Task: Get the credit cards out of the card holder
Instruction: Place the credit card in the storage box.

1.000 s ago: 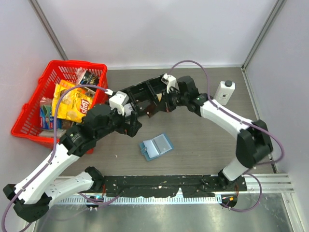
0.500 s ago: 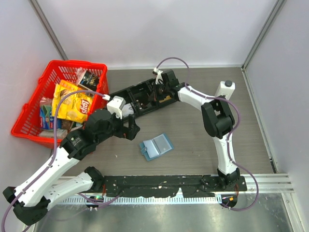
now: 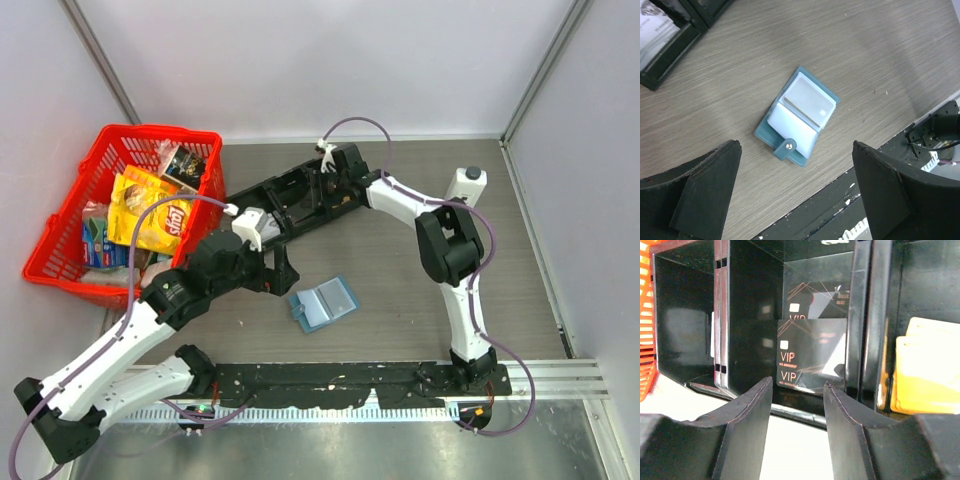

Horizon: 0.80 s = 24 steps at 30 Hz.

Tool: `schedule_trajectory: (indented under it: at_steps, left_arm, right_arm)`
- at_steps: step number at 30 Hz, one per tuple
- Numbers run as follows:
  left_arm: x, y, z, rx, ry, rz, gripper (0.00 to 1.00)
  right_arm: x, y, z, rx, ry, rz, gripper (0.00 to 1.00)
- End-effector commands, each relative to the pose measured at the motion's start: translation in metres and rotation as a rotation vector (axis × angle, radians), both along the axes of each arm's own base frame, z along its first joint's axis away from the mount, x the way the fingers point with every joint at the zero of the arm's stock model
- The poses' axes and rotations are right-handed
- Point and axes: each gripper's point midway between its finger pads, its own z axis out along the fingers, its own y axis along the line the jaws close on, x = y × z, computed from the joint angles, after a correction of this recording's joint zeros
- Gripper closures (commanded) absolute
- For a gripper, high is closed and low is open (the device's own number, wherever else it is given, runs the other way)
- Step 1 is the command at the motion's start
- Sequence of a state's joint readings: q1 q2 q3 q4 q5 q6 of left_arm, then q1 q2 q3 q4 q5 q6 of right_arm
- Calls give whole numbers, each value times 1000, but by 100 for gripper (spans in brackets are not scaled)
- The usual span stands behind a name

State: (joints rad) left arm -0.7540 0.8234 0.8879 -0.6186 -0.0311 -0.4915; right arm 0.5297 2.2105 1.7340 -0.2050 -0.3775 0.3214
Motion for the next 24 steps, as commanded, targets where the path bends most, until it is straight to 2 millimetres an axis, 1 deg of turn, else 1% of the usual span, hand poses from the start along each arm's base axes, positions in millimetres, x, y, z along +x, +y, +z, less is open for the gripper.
schedule_trajectory:
  at_steps: [1,2,3,4,5,6,7,8,9,10,11,12,13,14,15,16,17,20,22,23,24]
  left_arm:
    - [2,-25,10,-119,13,-40,5]
    - [3,-29,9,-131,22,-46,7]
    - [3,-32,8,-144,32,-51,8]
    - [4,-36,8,-159,39,-51,9]
    - [3,-40,6,-170,53,-59,11]
    - [4,-43,5,-182,61,-60,12]
    - [5,-47,3,-191,76,-62,14]
    - [5,-50,-1,-196,93,-62,16]
    - [6,-53,-2,-209,104,-59,18]
    - [8,-56,-4,-220,115,-54,20]
    - [8,-59,-7,-231,129,-56,21]
    - [8,-62,-9,-244,144,-49,23]
    - [9,-65,-12,-254,158,-46,27]
    - [9,-68,-16,-263,173,-41,30]
    - [9,-71,-20,-268,186,-36,31]
    - [10,-73,-25,-269,201,-23,31]
    - [11,-75,-30,-269,213,-14,34]
    - [11,-80,-50,-255,260,20,39]
    - [11,-81,-67,-232,294,42,40]
    - [9,-83,-74,-217,306,42,43]
    - [8,-85,-81,-202,314,43,44]
  right_arm:
    - [2,-23,81,-5,-177,-52,49]
    - [-1,-26,84,-11,-185,-61,49]
    - [-10,-32,90,-14,-191,-64,49]
    - [-14,-36,108,0,-222,-69,49]
    - [-22,-41,99,-11,-205,-71,49]
    - [-30,-45,111,1,-222,-73,49]
    - [-38,-51,103,-6,-201,-77,49]
    - [-51,-57,103,-7,-195,-77,50]
    - [-57,-59,103,3,-190,-77,50]
    - [-69,-66,100,1,-179,-78,50]
    - [-76,-69,96,2,-168,-84,50]
    - [-89,-76,92,1,-157,-86,51]
    - [-94,-79,94,12,-155,-93,51]
    - [-107,-86,85,7,-134,-95,51]
    - [-114,-88,85,17,-127,-100,52]
    - [-126,-94,79,18,-110,-100,52]
    - [-132,-95,78,29,-98,-102,52]
    - [-162,-104,60,47,-37,-103,52]
    - [-177,-107,50,59,-7,-99,52]
    - [-183,-108,47,67,7,-93,52]
    - [-192,-111,39,72,32,-99,53]
